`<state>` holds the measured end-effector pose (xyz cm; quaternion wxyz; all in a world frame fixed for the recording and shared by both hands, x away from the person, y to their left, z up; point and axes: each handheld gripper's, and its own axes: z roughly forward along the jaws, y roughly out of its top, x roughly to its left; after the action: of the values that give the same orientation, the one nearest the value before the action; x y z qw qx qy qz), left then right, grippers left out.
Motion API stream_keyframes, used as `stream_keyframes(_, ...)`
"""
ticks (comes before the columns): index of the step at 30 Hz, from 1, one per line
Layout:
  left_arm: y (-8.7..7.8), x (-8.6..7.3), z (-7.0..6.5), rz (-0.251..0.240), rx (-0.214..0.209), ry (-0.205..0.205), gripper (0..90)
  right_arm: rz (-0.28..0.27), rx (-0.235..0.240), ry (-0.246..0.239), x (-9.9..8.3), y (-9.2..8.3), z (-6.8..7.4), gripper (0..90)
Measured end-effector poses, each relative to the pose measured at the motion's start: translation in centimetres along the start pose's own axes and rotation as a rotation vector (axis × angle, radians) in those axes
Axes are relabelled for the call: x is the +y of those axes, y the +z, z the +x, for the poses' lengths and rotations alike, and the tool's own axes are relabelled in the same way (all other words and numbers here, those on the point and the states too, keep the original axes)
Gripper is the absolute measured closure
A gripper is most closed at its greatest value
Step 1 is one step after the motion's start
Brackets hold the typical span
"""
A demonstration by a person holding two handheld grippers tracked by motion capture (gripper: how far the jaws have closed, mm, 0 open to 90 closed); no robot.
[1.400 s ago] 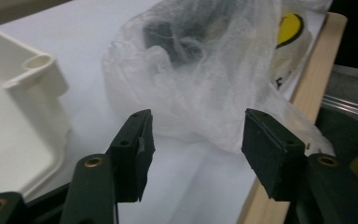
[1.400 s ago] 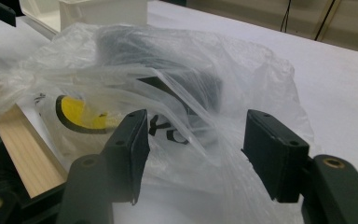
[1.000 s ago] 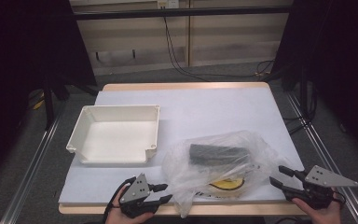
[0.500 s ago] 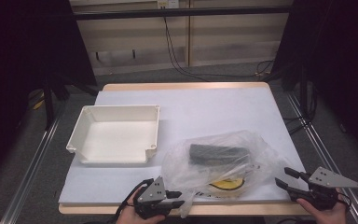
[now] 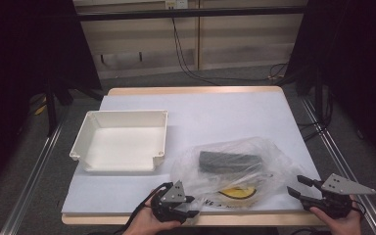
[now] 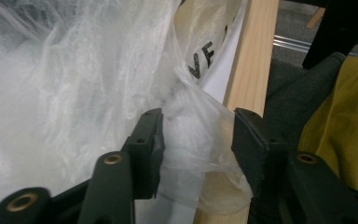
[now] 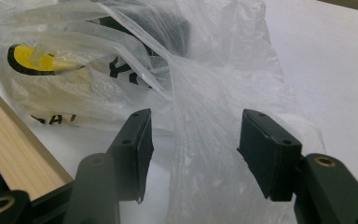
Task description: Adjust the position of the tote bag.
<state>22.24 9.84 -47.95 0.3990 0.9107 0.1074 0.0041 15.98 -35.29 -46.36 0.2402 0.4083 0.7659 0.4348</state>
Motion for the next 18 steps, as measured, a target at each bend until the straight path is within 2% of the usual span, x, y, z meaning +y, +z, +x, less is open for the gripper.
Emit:
stream_keyframes(1, 0.0, -0.1, -0.1, -0.006, -0.005, -0.002, 52.4, 0.0, 0.0, 0.0, 0.0, 0.0, 0.0, 44.3)
stream_keyframes(3, 0.2, -0.1, -0.1, -0.019, -0.007, 0.002, 46.9, 0.006, 0.004, -0.005, 0.0, 0.2, -0.1, 44.2)
stream_keyframes(5, 0.2, 0.0, -0.3, -0.001, -0.013, 0.01, 43.5, 0.009, 0.005, -0.004, 0.0, 0.2, -0.1, 44.1)
stream_keyframes(7, 0.4, 0.0, -0.4, -0.016, -0.019, 0.004, 39.3, 0.016, 0.004, -0.002, -0.2, 0.2, -0.1, 43.7)
stream_keyframes(10, 0.3, 0.1, -0.6, 0.016, -0.019, 0.02, 32.8, 0.036, 0.01, -0.006, -0.4, 0.3, -0.3, 41.8)
stream_keyframes(11, 0.4, 0.1, -0.7, 0.003, -0.028, 0.02, 31.0, 0.042, 0.005, -0.005, -0.4, 0.3, -0.4, 41.0)
stream_keyframes(14, 0.5, 0.0, -0.8, -0.005, -0.027, 0.022, 30.0, 0.051, -0.005, -0.021, -0.5, 0.3, -0.5, 39.1)
stream_keyframes(17, 0.7, 0.0, -1.0, -0.007, -0.02, 0.028, 28.3, 0.059, -0.02, -0.01, -0.7, 0.1, -0.8, 34.0)
stream_keyframes(18, 0.6, 0.0, -1.0, -0.004, -0.012, 0.034, 32.8, 0.094, -0.007, 0.001, -0.9, 0.5, -1.0, 29.6)
